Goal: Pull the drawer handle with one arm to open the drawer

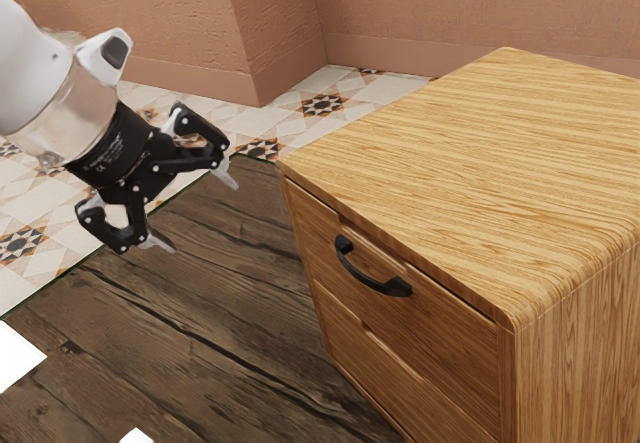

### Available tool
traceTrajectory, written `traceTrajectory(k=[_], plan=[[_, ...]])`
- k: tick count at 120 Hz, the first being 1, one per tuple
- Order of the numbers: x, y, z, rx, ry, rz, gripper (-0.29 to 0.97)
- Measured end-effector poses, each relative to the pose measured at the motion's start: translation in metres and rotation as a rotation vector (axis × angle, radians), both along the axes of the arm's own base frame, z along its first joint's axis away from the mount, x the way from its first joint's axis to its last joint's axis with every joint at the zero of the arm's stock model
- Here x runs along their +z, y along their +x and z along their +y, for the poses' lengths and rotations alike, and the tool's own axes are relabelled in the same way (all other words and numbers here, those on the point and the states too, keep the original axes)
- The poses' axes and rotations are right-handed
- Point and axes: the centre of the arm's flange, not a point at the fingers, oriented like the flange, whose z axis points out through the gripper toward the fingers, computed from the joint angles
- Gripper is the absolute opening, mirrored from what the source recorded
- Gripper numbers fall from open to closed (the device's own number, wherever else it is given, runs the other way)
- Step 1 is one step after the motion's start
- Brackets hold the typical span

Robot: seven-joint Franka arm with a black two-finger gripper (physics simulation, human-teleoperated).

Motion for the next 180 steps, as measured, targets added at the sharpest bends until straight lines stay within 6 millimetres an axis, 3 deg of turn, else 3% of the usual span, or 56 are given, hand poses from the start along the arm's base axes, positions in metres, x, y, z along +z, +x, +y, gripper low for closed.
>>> traceTrajectory(k=[10,17,27,50,80,99,140,164,180], plan=[[0.008,-0.025,-0.063,0.002,0.021,-0.069,0.67],[-0.009,-0.025,-0.089,-0.002,0.005,-0.062,0.67],[-0.027,-0.019,-0.107,0.010,-0.027,-0.047,0.67],[-0.046,-0.001,-0.128,0.059,-0.107,-0.034,0.67],[-0.048,0.004,-0.141,0.105,-0.186,-0.034,0.67],[-0.063,0.003,-0.147,0.127,-0.194,-0.008,0.67],[-0.068,-0.002,-0.144,0.171,-0.198,0.026,0.67],[-0.054,-0.017,-0.137,0.173,-0.212,0.025,0.67],[-0.061,-0.022,-0.138,0.172,-0.198,0.048,0.67]])
